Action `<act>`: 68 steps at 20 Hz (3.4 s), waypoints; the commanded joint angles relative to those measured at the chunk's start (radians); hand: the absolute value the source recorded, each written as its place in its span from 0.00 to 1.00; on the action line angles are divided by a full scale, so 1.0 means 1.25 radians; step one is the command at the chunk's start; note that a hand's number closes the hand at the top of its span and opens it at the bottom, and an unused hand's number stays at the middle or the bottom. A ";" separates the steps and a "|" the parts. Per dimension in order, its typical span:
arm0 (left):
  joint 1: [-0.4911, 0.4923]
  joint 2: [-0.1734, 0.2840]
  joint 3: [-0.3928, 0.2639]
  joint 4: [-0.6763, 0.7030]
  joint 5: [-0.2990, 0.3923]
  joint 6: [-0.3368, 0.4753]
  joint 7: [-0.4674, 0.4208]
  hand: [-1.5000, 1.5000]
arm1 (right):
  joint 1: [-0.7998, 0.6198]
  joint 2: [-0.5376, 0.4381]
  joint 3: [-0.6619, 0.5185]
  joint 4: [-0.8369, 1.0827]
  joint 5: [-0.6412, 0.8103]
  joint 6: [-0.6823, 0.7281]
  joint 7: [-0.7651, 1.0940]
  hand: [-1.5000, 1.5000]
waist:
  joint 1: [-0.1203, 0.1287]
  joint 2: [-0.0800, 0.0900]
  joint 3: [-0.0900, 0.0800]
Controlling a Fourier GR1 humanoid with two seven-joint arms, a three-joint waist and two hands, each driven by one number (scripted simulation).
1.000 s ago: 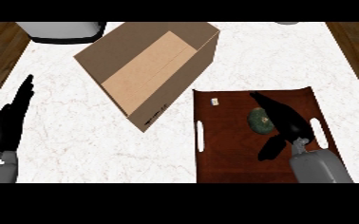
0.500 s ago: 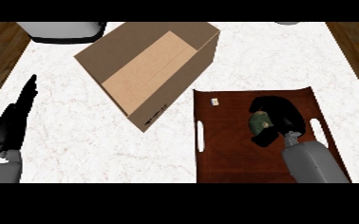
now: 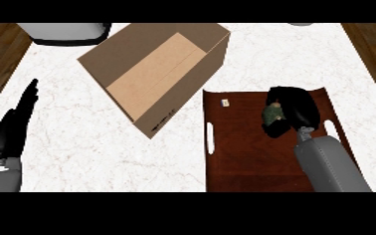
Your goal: Pick the squash from the tray and place it in the cardboard box
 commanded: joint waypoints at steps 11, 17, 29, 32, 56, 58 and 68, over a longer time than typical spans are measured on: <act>-0.002 -0.004 0.012 -0.013 -0.012 0.003 0.015 0.50 | -0.115 0.015 -0.005 -0.157 0.010 -0.033 -0.087 1.00 | -0.003 -0.002 0.000; -0.017 -0.023 0.006 0.033 -0.021 0.014 -0.017 0.50 | -0.230 0.006 -0.029 -0.180 -0.049 0.054 -0.151 1.00 | 0.001 0.000 0.000; -0.031 -0.019 0.002 0.036 -0.027 -0.001 -0.019 0.50 | -0.498 0.207 0.007 0.030 -0.167 -0.016 0.051 1.00 | 0.020 0.004 0.000; -0.052 -0.024 0.005 0.052 -0.031 0.008 -0.010 0.50 | -0.576 0.208 -0.073 0.134 -0.207 -0.005 0.010 1.00 | 0.013 0.004 0.000; -0.155 -0.046 -0.054 0.040 -0.054 -0.014 0.012 0.50 | -0.816 0.209 -0.052 0.749 -0.477 -0.269 -0.017 0.00 | 0.116 0.038 -0.001; -0.148 -0.073 -0.070 0.066 -0.076 0.016 -0.007 0.50 | -0.799 0.209 -0.032 0.748 -0.501 -0.277 -0.044 0.00 | 0.121 0.037 -0.001; -0.106 -0.056 -0.048 0.052 -0.056 -0.001 -0.009 0.50 | -0.806 0.209 -0.112 0.713 -0.591 -0.427 -0.217 0.00 | 0.108 0.032 0.000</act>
